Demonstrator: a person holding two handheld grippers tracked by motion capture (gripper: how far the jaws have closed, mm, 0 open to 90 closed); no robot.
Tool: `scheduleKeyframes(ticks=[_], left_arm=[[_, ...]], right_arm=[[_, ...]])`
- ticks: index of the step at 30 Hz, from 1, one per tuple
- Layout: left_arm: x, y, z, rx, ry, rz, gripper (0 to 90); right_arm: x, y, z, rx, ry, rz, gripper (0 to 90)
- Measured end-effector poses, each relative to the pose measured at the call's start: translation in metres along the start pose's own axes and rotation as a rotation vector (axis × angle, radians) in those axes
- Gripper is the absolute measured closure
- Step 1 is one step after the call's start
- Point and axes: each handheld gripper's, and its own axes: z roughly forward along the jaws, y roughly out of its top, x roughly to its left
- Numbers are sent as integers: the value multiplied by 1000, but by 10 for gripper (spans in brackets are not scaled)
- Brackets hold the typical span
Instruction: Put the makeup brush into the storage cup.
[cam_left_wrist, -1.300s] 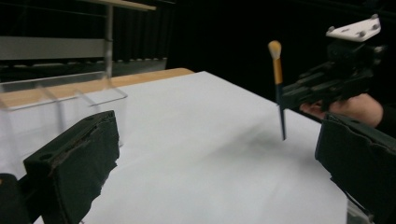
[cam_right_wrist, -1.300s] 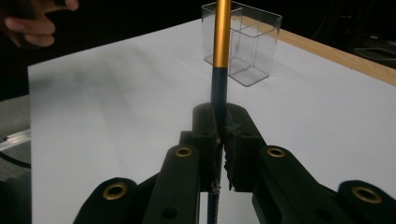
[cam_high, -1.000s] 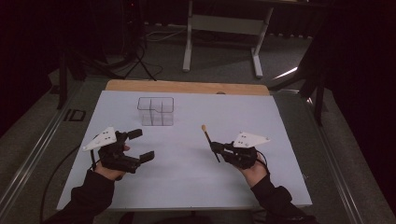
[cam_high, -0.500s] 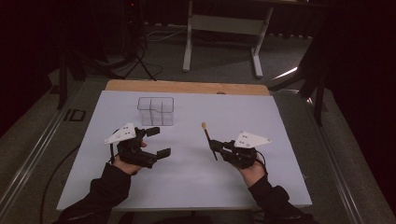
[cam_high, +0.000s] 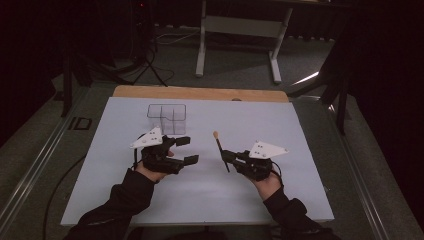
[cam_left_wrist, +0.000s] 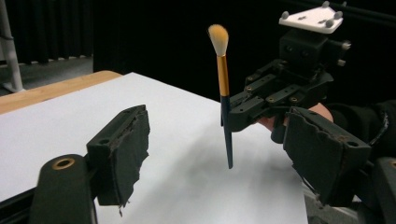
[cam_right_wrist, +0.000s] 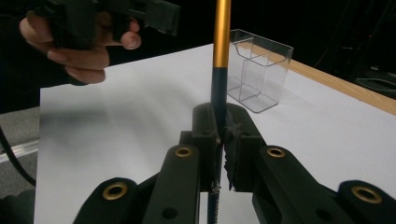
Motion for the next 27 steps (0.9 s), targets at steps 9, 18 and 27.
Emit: scheduleKeyframes(ticks=[9, 18, 27], left_arm=[[-3, 6, 20, -4, -26, -34, 386], [-9, 4, 35, -2, -58, -31, 515], [-12, 5, 44, -2, -64, -13, 676]], right_arm=[[3, -1, 2, -2, 10, -14, 833], [9, 0, 5, -8, 31, -47, 833], [14, 0, 11, -2, 58, -73, 833]])
